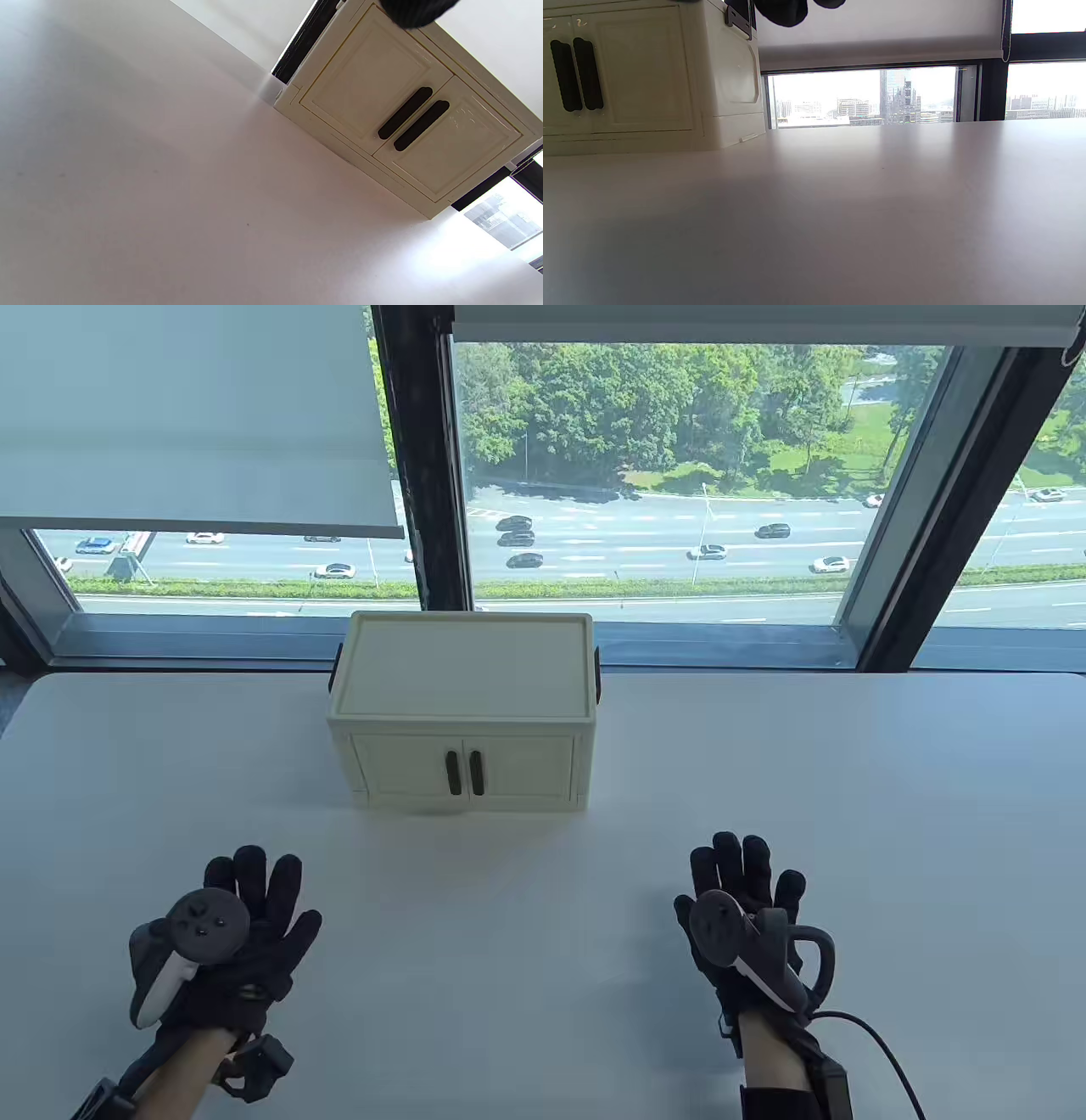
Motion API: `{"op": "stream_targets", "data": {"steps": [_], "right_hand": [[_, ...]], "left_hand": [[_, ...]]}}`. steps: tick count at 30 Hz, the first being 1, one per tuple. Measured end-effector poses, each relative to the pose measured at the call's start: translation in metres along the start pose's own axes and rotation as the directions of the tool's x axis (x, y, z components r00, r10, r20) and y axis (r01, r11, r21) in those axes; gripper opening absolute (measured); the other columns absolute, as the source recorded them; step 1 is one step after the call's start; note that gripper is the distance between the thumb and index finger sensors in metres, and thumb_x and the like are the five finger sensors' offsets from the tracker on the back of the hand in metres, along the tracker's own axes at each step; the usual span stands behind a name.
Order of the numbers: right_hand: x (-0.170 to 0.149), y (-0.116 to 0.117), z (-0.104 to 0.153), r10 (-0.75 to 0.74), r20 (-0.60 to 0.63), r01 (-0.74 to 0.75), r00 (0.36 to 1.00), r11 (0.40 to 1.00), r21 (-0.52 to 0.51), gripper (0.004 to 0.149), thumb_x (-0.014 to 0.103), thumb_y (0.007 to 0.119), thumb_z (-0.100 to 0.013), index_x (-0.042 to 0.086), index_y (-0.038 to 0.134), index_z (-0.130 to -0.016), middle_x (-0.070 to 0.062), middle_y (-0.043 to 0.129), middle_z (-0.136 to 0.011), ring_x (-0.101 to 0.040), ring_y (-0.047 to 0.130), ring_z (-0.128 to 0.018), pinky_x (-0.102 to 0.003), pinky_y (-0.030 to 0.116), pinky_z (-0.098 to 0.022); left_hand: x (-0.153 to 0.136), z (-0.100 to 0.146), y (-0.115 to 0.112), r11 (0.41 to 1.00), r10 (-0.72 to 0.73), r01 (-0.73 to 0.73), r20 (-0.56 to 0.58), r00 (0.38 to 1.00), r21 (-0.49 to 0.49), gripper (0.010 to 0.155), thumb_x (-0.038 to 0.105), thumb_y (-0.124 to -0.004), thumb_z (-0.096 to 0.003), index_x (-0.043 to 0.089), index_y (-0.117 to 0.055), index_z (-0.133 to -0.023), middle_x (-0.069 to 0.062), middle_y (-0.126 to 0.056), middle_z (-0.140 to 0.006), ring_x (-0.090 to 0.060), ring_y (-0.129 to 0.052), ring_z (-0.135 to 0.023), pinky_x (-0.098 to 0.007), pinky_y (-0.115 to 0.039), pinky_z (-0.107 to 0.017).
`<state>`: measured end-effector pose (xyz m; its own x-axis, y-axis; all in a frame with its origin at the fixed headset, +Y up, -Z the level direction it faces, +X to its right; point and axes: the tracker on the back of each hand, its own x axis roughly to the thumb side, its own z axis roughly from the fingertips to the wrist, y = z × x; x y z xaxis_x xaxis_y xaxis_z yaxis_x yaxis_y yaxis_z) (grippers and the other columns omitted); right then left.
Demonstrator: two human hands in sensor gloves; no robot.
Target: Open cabinet door
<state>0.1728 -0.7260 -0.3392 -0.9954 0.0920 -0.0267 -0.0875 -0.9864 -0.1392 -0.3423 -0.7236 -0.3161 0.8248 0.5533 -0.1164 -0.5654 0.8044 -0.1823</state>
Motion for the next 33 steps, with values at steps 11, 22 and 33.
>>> {"op": "stream_targets", "data": {"steps": [11,22,33], "right_hand": [[-0.002,-0.001,0.0,-0.01,-0.007,0.01,1.0,1.0,-0.004,0.065,0.055,0.047,-0.053,0.029,0.037,-0.112,-0.002,0.024,-0.118,-0.029,0.007,-0.102,-0.063,0.027,-0.067],[-0.002,-0.003,-0.002,-0.005,0.007,0.005,1.0,1.0,0.003,0.065,0.055,0.047,-0.053,0.029,0.038,-0.112,-0.002,0.024,-0.118,-0.029,0.006,-0.102,-0.063,0.027,-0.067],[0.002,-0.005,-0.006,-0.032,0.042,0.031,0.999,0.999,0.028,0.065,0.055,0.048,-0.053,0.029,0.038,-0.112,-0.002,0.024,-0.118,-0.029,0.007,-0.103,-0.063,0.027,-0.068]], "left_hand": [[0.0,0.0,-0.001,1.0,0.0,0.0,0.002,1.0,-0.001,0.07,0.061,-0.053,-0.055,0.044,-0.015,-0.11,0.025,0.02,-0.104,-0.004,0.032,-0.096,-0.052,0.005,-0.076],[0.009,-0.002,-0.002,0.999,0.034,-0.034,0.0,0.999,-0.02,0.069,0.062,-0.053,-0.0552,0.043,-0.018,-0.112,0.021,0.017,-0.108,-0.01,0.026,-0.101,-0.054,-0.001,-0.077],[0.084,-0.043,0.011,0.988,0.127,-0.131,0.056,0.99,0.083,0.064,0.059,-0.058,-0.0553,0.037,-0.044,-0.113,0.005,-0.02,-0.123,-0.026,-0.009,-0.115,-0.058,-0.022,-0.079]]}}
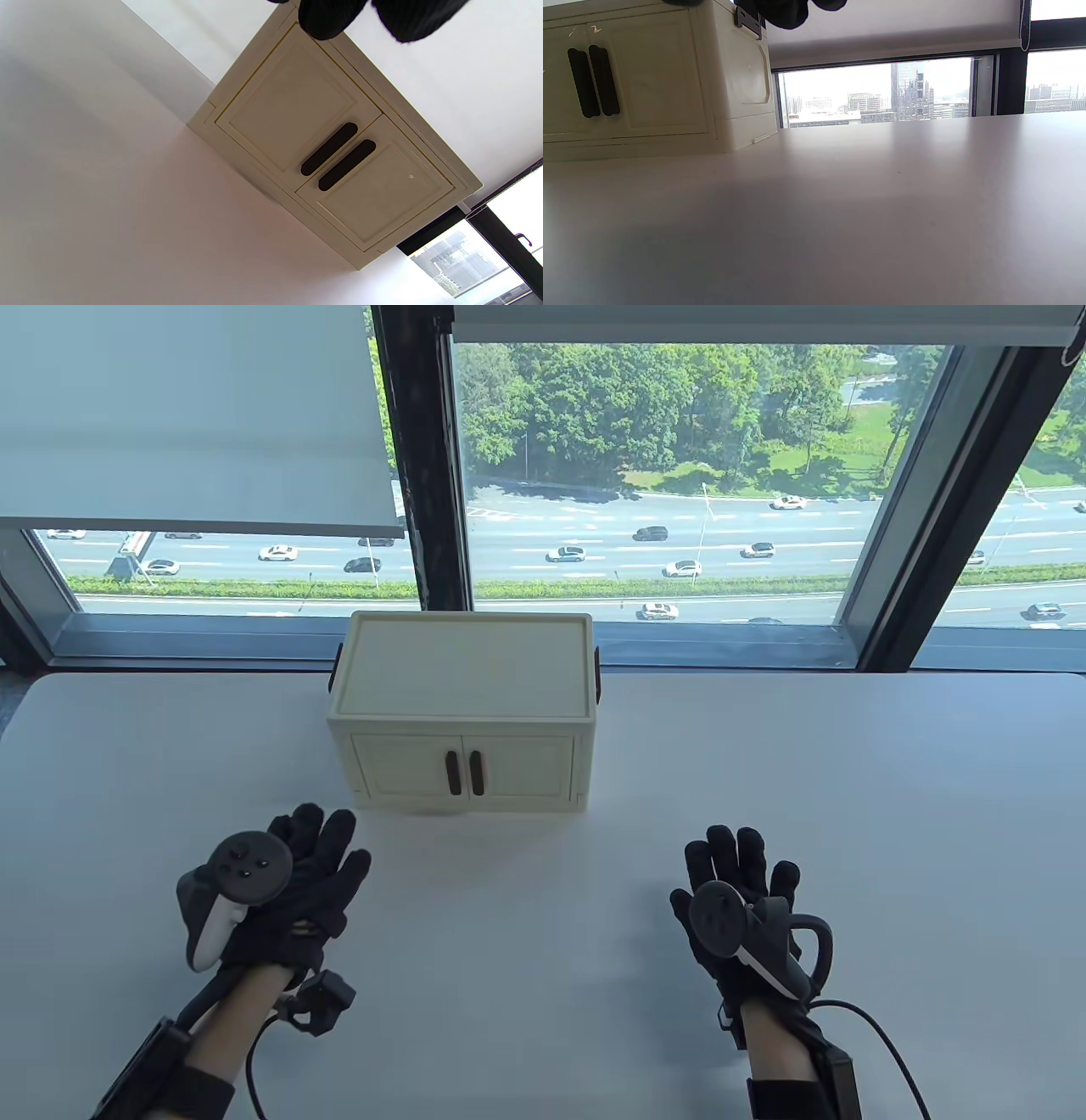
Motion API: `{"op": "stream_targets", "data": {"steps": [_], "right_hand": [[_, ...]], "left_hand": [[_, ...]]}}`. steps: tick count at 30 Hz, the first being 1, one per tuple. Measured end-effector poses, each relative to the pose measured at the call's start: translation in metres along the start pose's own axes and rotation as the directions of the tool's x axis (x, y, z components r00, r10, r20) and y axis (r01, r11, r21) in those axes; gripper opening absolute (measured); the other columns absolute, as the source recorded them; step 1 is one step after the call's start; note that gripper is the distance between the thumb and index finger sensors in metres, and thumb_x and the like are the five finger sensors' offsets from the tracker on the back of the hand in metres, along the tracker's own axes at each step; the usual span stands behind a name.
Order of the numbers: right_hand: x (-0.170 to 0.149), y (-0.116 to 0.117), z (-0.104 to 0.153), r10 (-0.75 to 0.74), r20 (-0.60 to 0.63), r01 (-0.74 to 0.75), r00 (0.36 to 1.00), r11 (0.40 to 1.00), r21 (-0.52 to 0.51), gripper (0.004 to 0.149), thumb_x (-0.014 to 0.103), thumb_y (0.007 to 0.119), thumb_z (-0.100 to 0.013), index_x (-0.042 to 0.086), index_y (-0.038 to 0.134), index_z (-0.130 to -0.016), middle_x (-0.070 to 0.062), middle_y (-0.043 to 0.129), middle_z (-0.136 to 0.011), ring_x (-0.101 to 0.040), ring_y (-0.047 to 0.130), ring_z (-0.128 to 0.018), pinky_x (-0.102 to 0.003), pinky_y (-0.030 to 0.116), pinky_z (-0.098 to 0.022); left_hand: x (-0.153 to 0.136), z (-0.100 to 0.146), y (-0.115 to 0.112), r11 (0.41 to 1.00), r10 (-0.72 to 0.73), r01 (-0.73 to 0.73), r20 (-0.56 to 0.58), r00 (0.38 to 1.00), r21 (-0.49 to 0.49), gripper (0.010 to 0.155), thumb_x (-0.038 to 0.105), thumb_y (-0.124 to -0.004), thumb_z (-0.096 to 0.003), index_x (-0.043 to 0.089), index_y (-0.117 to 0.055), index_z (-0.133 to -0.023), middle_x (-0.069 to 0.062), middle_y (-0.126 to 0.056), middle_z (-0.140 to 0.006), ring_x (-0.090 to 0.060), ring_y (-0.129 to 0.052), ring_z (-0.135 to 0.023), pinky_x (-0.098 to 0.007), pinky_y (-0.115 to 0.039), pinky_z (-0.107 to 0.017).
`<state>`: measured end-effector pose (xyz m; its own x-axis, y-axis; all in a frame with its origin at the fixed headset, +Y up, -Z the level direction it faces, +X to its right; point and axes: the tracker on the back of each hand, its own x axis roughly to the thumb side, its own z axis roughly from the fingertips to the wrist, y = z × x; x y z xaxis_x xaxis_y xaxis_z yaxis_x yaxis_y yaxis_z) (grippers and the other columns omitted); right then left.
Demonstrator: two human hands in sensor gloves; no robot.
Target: Open cabinet door
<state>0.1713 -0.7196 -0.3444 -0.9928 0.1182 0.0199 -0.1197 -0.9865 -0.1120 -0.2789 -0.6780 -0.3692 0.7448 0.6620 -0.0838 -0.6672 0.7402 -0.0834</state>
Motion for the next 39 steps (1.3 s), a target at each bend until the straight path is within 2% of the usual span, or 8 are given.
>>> {"op": "stream_targets", "data": {"steps": [4,6,11,14,19,29,35,39], "right_hand": [[0.002,-0.003,-0.001,-0.011,0.008,0.011,1.0,1.0,0.003,0.066,0.056,0.049,-0.053,0.029,0.038,-0.112,-0.002,0.024,-0.118,-0.029,0.006,-0.103,-0.063,0.027,-0.067],[0.003,-0.004,-0.001,-0.022,0.013,0.022,1.0,1.0,0.002,0.066,0.056,0.049,-0.053,0.029,0.038,-0.112,-0.002,0.024,-0.118,-0.029,0.006,-0.103,-0.063,0.027,-0.068],[0.004,-0.006,-0.002,-0.035,0.024,0.034,0.999,0.999,0.004,0.066,0.056,0.049,-0.053,0.029,0.038,-0.112,-0.002,0.024,-0.118,-0.03,0.006,-0.103,-0.064,0.027,-0.067],[0.005,-0.006,-0.002,-0.047,0.03,0.047,0.998,0.999,0.004,0.066,0.056,0.049,-0.053,0.029,0.038,-0.112,-0.002,0.024,-0.118,-0.03,0.006,-0.103,-0.064,0.027,-0.068],[0.005,-0.006,-0.003,-0.056,0.04,0.056,0.998,0.998,0.004,0.066,0.056,0.049,-0.053,0.029,0.038,-0.113,-0.002,0.024,-0.119,-0.03,0.007,-0.103,-0.064,0.028,-0.067],[0.002,-0.003,-0.003,-0.073,0.02,0.072,0.997,0.997,0.037,0.067,0.056,0.049,-0.053,0.029,0.037,-0.113,-0.003,0.023,-0.118,-0.03,0.006,-0.103,-0.064,0.028,-0.067],[0.002,-0.004,-0.002,-0.076,0.011,0.075,0.997,0.996,0.049,0.067,0.057,0.05,-0.053,0.029,0.037,-0.113,-0.003,0.024,-0.118,-0.03,0.007,-0.103,-0.064,0.028,-0.067],[0.001,-0.003,-0.002,-0.078,0.007,0.078,0.997,0.995,0.059,0.067,0.056,0.049,-0.053,0.029,0.037,-0.113,-0.003,0.024,-0.118,-0.03,0.007,-0.103,-0.064,0.028,-0.067]], "left_hand": [[0.033,-0.028,-0.009,0.999,0.005,-0.003,-0.029,1.0,0.055,0.062,0.058,-0.06,-0.055,0.034,-0.052,-0.111,-0.001,-0.04,-0.12,-0.031,-0.036,-0.112,-0.056,-0.031,-0.079],[0.043,-0.04,-0.013,0.996,0.007,-0.002,-0.058,0.998,0.092,0.061,0.058,-0.061,-0.0548,0.033,-0.056,-0.11,-0.005,-0.049,-0.113,-0.034,-0.047,-0.103,-0.053,-0.035,-0.078],[0.058,-0.067,-0.022,0.982,-0.028,0.063,-0.194,0.981,0.177,0.06,0.059,-0.064,-0.0537,0.028,-0.067,-0.105,-0.003,-0.066,-0.094,-0.028,-0.066,-0.083,-0.051,-0.048,-0.071],[0.059,-0.079,-0.026,0.972,-0.015,0.075,-0.262,0.965,0.223,0.058,0.058,-0.066,-0.053,0.025,-0.074,-0.1,-0.001,-0.073,-0.082,-0.022,-0.073,-0.066,-0.047,-0.058,-0.06],[0.057,-0.093,-0.033,0.968,0.003,0.083,-0.345,0.939,0.235,0.056,0.059,-0.069,-0.052,0.022,-0.084,-0.092,0.001,-0.081,-0.068,-0.018,-0.078,-0.052,-0.043,-0.065,-0.049],[0.059,-0.108,-0.058,0.973,0.083,0.008,-0.381,0.921,0.229,0.057,0.059,-0.07,-0.0511,0.017,-0.088,-0.085,0.0,-0.084,-0.063,-0.019,-0.08,-0.048,-0.043,-0.067,-0.046],[0.058,-0.111,-0.063,0.971,0.132,-0.035,-0.41,0.903,0.235,0.056,0.058,-0.069,-0.051,0.016,-0.09,-0.083,0.001,-0.084,-0.061,-0.019,-0.08,-0.047,-0.043,-0.067,-0.045],[0.057,-0.107,-0.065,0.971,0.106,-0.01,-0.387,0.916,0.24,0.057,0.057,-0.069,-0.0503,0.016,-0.089,-0.083,0.0,-0.084,-0.062,-0.019,-0.08,-0.047,-0.043,-0.067,-0.046]]}}
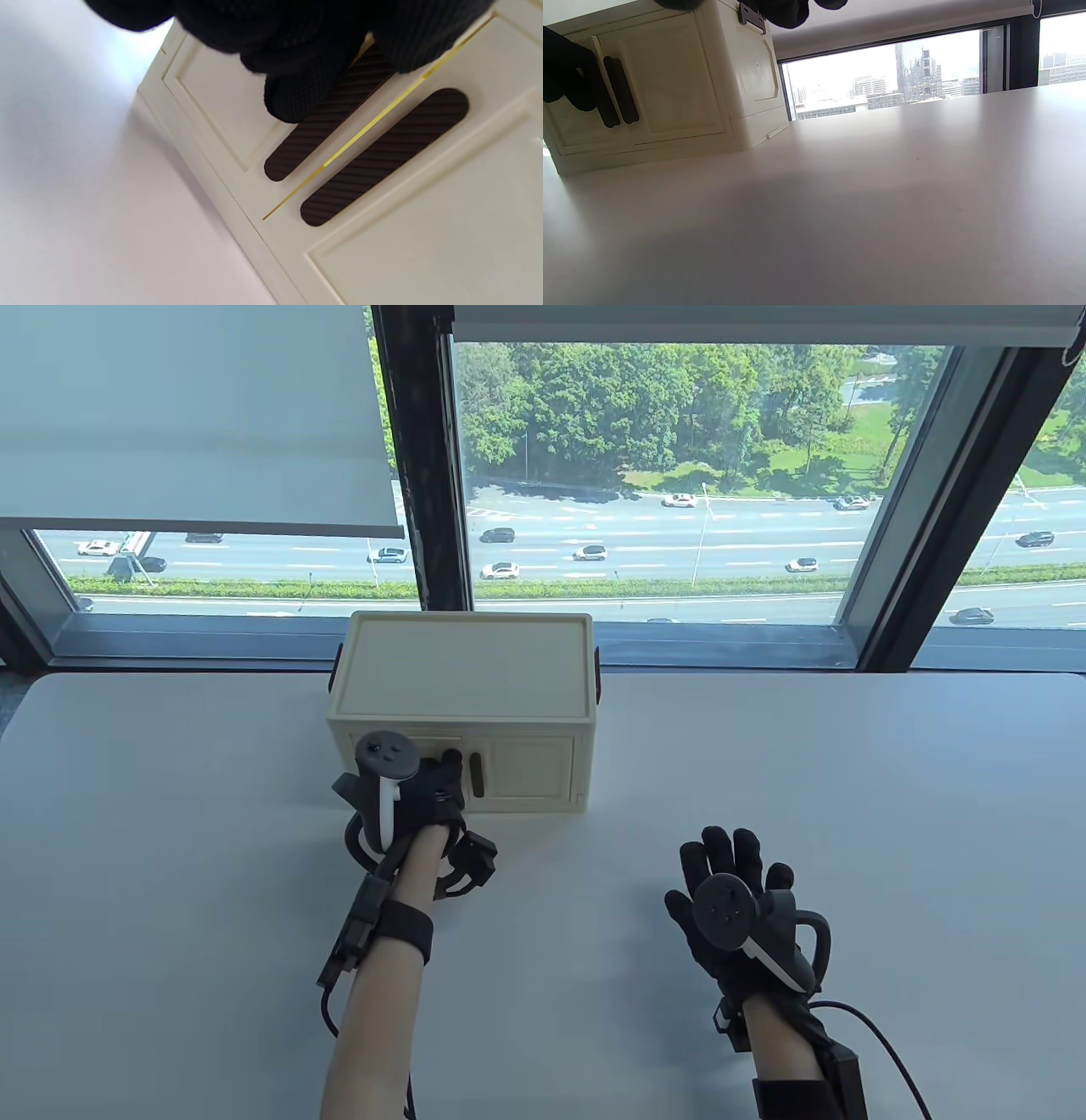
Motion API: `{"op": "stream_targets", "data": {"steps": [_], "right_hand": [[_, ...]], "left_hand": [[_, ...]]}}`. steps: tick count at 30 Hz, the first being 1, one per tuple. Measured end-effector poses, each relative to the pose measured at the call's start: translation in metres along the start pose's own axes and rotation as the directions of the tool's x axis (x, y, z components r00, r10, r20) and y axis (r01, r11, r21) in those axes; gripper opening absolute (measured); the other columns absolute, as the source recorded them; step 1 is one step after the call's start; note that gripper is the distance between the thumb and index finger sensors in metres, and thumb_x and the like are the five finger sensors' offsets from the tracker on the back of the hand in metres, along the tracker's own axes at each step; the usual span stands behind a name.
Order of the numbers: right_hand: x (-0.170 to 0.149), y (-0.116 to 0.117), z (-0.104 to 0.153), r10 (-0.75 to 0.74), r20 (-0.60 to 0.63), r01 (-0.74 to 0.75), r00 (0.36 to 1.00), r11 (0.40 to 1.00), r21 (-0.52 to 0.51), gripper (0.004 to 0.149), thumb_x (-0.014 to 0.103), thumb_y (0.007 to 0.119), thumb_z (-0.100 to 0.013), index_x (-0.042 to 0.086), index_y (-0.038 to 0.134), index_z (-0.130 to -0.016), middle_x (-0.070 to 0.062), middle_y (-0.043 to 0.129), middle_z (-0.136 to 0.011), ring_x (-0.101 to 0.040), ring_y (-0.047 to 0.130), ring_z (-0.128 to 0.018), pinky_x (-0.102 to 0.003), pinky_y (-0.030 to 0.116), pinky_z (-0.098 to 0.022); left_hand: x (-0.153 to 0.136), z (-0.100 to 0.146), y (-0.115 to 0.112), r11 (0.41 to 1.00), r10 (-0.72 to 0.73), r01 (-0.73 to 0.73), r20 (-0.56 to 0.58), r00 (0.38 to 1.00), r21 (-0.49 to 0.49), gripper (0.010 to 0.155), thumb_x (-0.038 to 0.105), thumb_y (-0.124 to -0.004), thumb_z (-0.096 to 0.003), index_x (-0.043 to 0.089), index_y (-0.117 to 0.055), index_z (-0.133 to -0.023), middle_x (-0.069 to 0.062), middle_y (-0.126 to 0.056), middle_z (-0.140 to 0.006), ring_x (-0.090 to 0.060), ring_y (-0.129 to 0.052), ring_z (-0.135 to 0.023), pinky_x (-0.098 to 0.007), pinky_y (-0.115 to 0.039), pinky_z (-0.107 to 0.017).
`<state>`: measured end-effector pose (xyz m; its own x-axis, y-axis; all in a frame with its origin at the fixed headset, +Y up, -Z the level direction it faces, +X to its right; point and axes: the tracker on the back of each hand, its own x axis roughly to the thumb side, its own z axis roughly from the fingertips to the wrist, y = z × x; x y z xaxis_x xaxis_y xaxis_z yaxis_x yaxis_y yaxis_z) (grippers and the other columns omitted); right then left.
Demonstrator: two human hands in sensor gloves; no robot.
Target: Open cabinet door
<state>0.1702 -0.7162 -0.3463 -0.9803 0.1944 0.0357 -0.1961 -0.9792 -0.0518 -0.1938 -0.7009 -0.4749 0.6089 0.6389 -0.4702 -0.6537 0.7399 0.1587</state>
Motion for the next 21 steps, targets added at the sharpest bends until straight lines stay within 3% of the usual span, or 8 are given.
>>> {"op": "stream_targets", "data": {"steps": [9,21], "right_hand": [[-0.001,-0.002,0.001,-0.006,0.002,0.006,1.0,1.0,-0.008,0.067,0.056,0.05,-0.053,0.028,0.038,-0.113,-0.003,0.024,-0.118,-0.031,0.008,-0.103,-0.064,0.029,-0.067],[-0.003,-0.004,0.003,-0.031,-0.009,0.03,0.999,0.999,-0.022,0.067,0.056,0.05,-0.053,0.028,0.038,-0.113,-0.004,0.025,-0.118,-0.031,0.008,-0.103,-0.064,0.029,-0.067]], "left_hand": [[-0.018,0.012,0.007,0.999,-0.035,0.038,0.114,0.993,-0.03,0.057,0.057,-0.066,-0.0516,0.017,-0.087,-0.086,0.0,-0.081,-0.07,-0.021,-0.078,-0.054,-0.043,-0.065,-0.049],[-0.068,0.032,0.041,0.995,-0.019,0.038,0.194,0.981,-0.092,0.056,0.057,-0.066,-0.052,0.02,-0.085,-0.09,-0.003,-0.077,-0.076,-0.022,-0.075,-0.058,-0.044,-0.062,-0.05]]}}
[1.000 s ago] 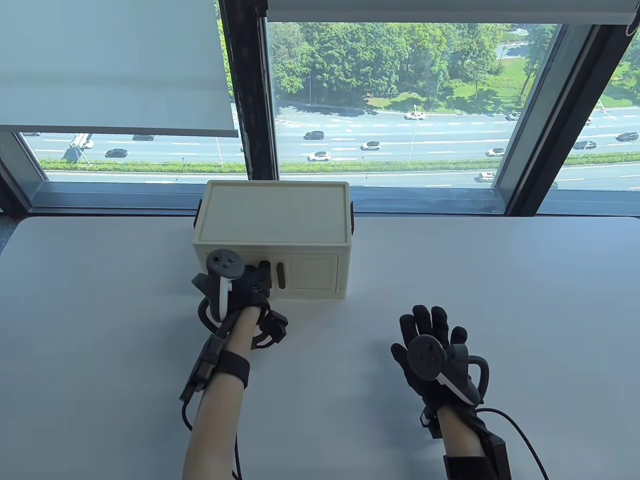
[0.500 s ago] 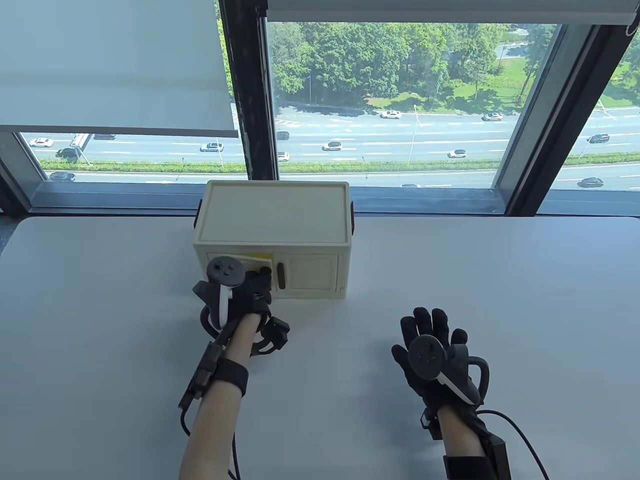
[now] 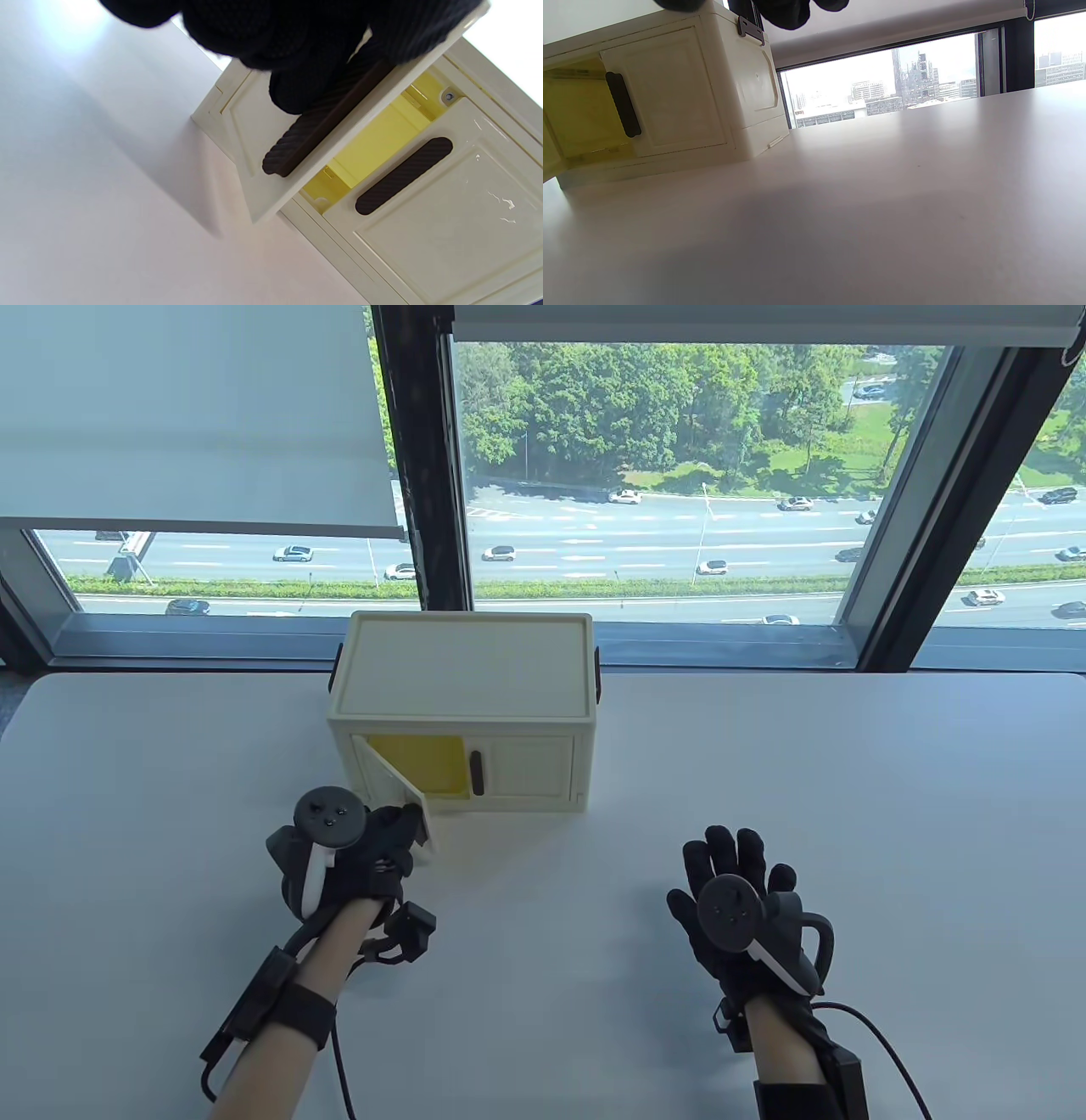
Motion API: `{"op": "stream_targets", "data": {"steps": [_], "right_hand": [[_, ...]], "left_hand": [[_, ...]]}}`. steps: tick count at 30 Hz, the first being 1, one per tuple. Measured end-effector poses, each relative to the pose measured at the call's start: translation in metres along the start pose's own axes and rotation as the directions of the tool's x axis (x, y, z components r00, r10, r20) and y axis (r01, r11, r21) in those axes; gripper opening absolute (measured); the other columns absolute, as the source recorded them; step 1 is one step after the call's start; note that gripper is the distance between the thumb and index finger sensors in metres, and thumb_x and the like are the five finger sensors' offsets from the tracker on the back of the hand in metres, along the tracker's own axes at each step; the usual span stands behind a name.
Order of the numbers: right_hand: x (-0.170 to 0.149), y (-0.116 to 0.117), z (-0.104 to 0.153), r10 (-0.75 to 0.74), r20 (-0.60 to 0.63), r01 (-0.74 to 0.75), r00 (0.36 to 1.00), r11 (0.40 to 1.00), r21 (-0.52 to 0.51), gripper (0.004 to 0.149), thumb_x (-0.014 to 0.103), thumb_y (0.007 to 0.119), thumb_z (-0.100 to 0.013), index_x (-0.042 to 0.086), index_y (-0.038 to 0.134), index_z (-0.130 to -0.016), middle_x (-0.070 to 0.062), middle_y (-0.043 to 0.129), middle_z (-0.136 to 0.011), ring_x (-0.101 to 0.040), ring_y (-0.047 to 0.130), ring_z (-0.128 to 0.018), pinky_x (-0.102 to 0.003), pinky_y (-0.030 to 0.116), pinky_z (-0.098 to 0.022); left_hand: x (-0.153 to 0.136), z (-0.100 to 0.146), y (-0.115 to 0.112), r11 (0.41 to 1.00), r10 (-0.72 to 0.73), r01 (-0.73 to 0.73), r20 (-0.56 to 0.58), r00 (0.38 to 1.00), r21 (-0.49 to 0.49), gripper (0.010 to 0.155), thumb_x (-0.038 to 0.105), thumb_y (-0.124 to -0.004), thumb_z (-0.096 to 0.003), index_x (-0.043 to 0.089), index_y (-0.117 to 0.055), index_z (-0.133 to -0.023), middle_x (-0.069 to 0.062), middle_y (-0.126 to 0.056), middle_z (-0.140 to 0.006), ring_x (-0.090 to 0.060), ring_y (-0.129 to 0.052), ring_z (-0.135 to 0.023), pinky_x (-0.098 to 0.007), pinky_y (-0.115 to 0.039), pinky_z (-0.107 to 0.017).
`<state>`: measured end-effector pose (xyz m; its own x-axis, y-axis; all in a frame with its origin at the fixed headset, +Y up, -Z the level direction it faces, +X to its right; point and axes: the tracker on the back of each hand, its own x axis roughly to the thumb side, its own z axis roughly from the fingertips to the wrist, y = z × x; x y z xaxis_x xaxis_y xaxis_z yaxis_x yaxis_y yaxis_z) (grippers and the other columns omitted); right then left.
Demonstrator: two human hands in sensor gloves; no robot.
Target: Open cabinet door
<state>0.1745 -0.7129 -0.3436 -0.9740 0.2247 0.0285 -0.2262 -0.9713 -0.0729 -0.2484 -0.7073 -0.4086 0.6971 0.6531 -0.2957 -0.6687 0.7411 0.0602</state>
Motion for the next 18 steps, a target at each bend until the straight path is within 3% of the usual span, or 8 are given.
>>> {"op": "stream_targets", "data": {"steps": [18], "right_hand": [[-0.007,-0.002,0.003,-0.034,-0.031,0.033,0.999,0.999,-0.009,0.067,0.055,0.051,-0.053,0.027,0.04,-0.112,-0.004,0.026,-0.118,-0.031,0.009,-0.103,-0.064,0.029,-0.067]], "left_hand": [[-0.047,0.011,0.034,0.999,0.027,-0.027,-0.008,1.0,0.022,0.057,0.056,-0.064,-0.0525,0.022,-0.082,-0.094,-0.008,-0.07,-0.084,-0.025,-0.07,-0.065,-0.044,-0.057,-0.054]]}}
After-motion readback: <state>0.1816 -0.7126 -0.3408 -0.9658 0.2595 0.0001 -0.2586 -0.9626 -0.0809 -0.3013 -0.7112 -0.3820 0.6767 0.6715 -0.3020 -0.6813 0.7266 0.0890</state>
